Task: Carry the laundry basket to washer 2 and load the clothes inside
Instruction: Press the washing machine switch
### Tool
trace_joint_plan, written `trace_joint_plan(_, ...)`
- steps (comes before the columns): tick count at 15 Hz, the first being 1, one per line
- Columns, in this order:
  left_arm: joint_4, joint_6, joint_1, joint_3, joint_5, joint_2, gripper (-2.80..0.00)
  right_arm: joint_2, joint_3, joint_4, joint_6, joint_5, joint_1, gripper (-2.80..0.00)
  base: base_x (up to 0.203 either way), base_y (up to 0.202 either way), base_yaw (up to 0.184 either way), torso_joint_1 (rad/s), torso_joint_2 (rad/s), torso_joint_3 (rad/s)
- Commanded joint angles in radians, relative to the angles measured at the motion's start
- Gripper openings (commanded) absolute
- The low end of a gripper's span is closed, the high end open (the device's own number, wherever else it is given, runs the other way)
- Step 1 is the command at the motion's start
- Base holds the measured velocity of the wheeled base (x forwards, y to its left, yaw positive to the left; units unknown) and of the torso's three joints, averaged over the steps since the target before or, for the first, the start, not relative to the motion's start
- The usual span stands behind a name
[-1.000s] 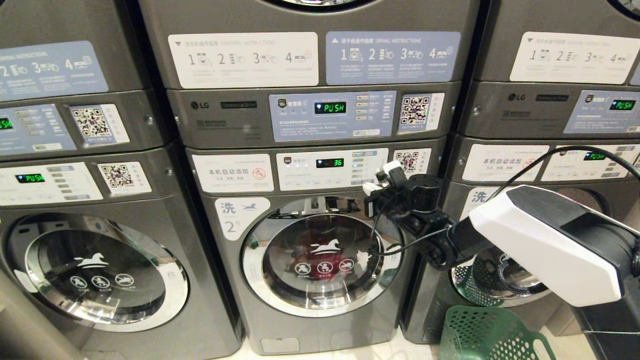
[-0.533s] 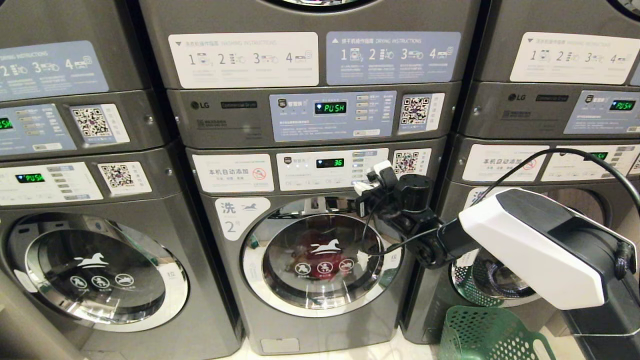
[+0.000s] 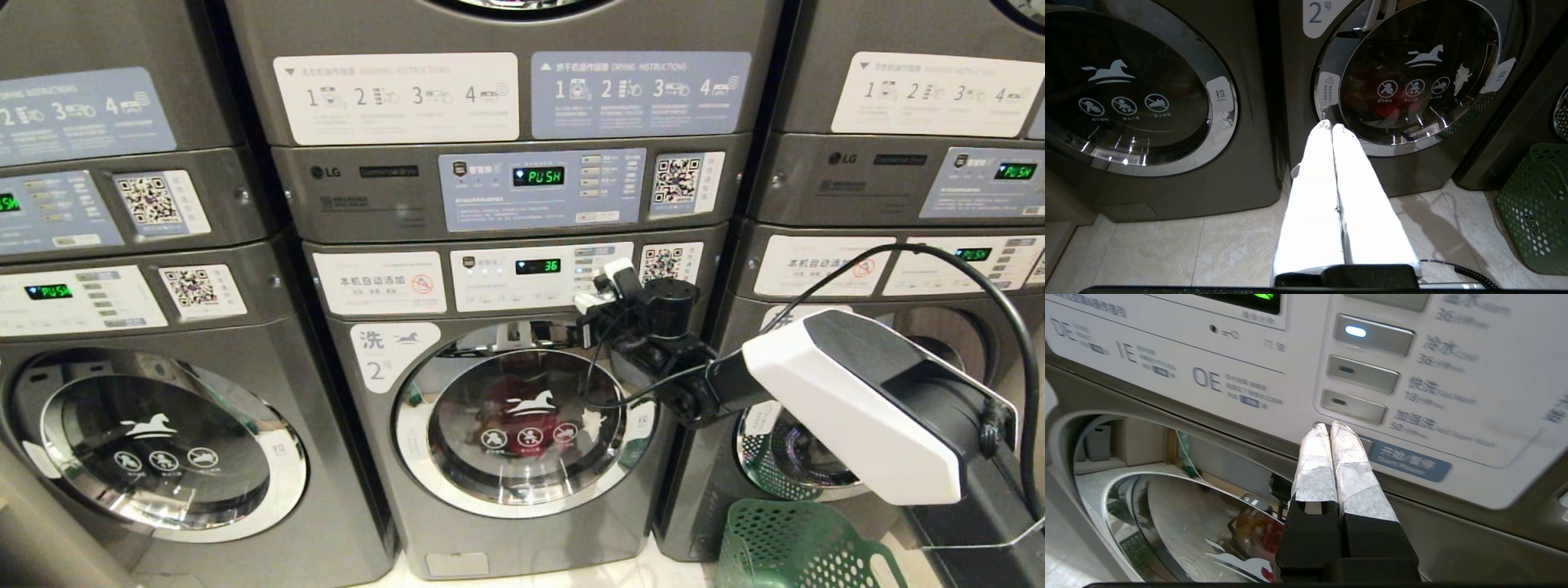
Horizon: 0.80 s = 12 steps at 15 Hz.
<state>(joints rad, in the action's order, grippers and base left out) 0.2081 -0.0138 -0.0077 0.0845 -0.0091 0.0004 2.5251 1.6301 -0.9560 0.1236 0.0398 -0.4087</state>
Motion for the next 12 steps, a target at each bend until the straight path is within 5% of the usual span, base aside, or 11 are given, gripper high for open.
trace_joint_plan(1,0.001,0.0,0.0,0.0,0.0,0.0,-2.8,0.009,0.015,-0.005,0.002,0.0,-0.001,-2.8,0.0,0.0,0.0,0.0,0.0,0.0)
trace_joint_plan(12,0.001,0.0,0.0,0.0,0.0,0.0,-2.8,0.006,0.007,0.001,0.004,-0.008,0.025,-2.8,0.0,0.0,0.0,0.0,0.0,0.0)
